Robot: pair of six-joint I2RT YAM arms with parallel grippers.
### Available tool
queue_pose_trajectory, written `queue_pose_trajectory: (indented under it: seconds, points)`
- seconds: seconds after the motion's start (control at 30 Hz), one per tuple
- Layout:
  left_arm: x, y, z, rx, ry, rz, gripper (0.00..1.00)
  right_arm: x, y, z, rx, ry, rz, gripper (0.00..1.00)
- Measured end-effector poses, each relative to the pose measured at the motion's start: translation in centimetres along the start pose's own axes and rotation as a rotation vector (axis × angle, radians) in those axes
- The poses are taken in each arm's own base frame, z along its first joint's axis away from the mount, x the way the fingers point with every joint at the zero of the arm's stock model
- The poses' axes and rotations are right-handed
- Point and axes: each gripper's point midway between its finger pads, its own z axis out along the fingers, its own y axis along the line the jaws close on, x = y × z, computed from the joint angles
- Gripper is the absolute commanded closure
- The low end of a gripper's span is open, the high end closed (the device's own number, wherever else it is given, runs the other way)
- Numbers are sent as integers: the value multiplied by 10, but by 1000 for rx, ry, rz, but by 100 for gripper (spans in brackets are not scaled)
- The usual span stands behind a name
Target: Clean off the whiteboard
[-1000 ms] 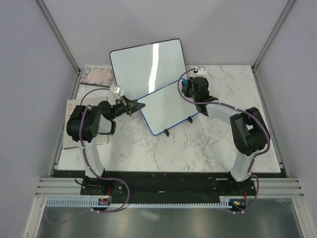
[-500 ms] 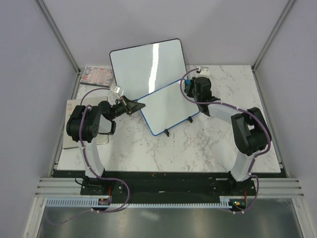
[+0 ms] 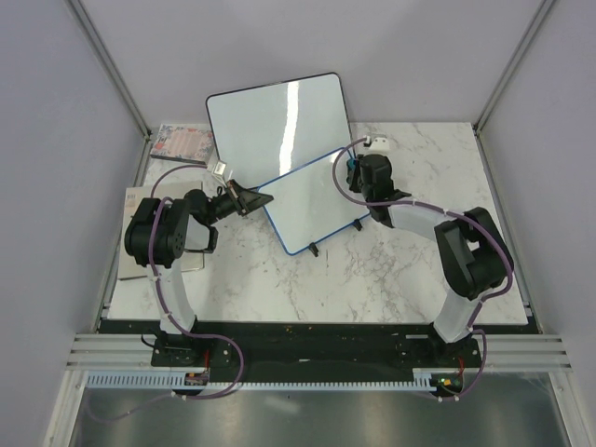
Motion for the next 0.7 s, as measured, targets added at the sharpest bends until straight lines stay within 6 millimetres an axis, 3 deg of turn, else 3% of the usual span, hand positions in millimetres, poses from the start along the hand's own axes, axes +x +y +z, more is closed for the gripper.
queue_pose_trajectory:
  seconds: [0.4, 0.7]
  points:
    - [0, 1, -1, -4, 0, -4, 98, 19, 65, -21, -74, 9, -106, 100]
    - [0, 5, -2, -18, -2, -19, 98, 37, 140, -41, -221, 32, -182, 100]
